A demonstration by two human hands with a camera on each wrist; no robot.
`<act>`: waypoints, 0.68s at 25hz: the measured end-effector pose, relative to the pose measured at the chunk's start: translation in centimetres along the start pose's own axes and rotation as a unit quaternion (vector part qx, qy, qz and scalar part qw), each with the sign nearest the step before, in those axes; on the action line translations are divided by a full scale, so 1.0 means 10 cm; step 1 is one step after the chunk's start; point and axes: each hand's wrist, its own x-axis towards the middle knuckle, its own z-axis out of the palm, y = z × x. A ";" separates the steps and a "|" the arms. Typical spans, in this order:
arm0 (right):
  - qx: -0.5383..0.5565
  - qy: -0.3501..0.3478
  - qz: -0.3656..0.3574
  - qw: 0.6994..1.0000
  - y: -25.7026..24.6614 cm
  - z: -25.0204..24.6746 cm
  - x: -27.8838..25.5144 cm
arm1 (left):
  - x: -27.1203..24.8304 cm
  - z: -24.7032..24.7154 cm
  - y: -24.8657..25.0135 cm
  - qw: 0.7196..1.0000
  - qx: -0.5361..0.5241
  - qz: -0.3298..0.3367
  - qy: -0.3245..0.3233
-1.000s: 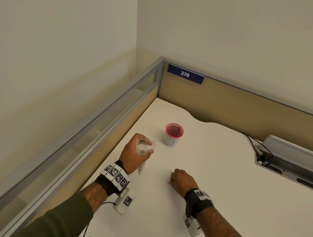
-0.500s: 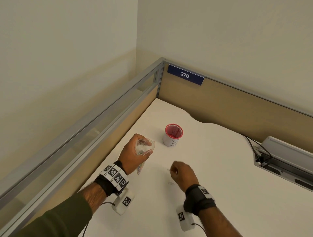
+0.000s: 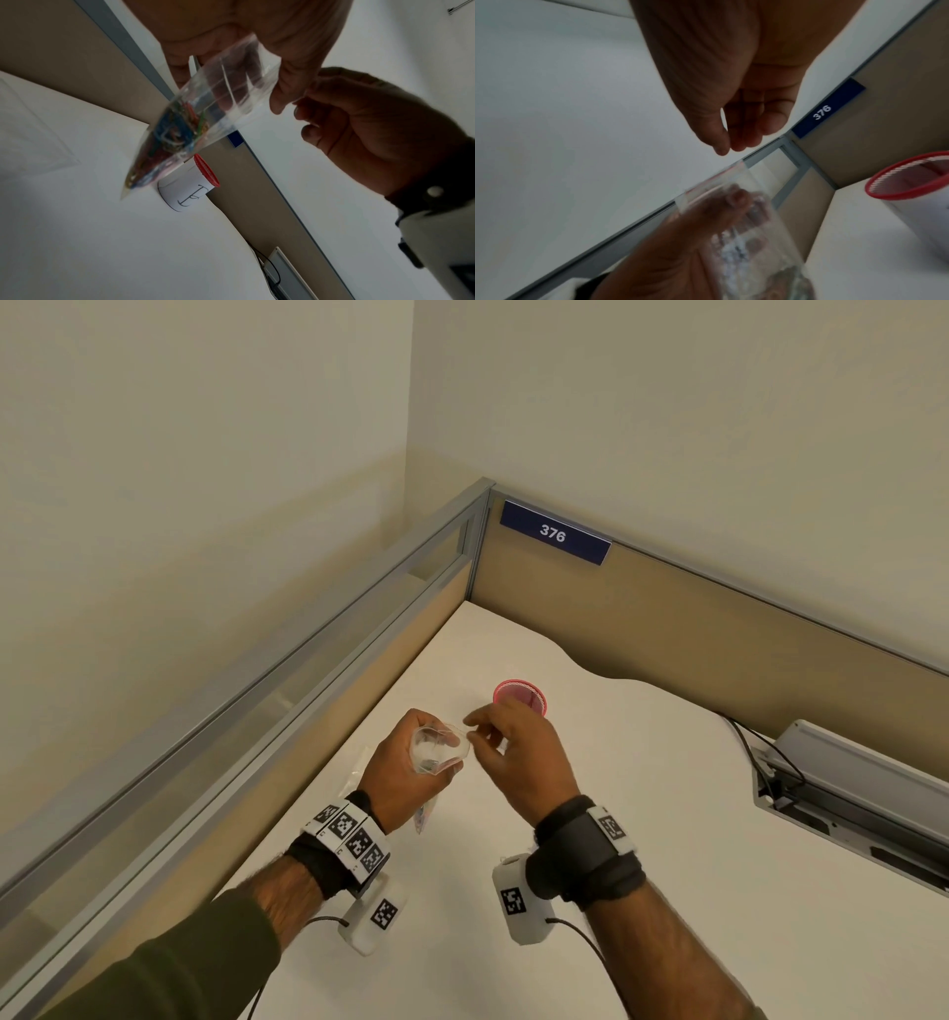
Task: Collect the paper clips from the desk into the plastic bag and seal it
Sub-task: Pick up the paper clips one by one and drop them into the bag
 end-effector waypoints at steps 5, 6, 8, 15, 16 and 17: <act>-0.085 -0.089 0.148 0.981 0.84 0.22 -0.29 | -0.04 -0.04 -0.06 1.000 -0.017 -0.002 0.004; -0.104 -0.139 0.189 0.967 1.00 0.32 -0.40 | -0.04 -0.03 -0.06 1.000 -0.020 -0.002 0.004; -0.129 -0.218 0.248 0.935 1.22 0.50 -0.60 | -0.05 -0.01 -0.06 1.000 -0.024 -0.001 0.003; -0.139 -0.284 0.267 0.910 1.30 0.79 -0.71 | -0.03 -0.01 -0.06 1.000 -0.023 0.001 -0.004; -0.136 -0.291 0.270 0.908 1.30 0.80 -0.69 | -0.03 -0.01 -0.06 1.000 -0.022 0.003 -0.004; -0.133 -0.301 0.273 0.904 1.30 0.80 -0.66 | -0.02 -0.02 -0.05 1.000 -0.021 0.003 -0.003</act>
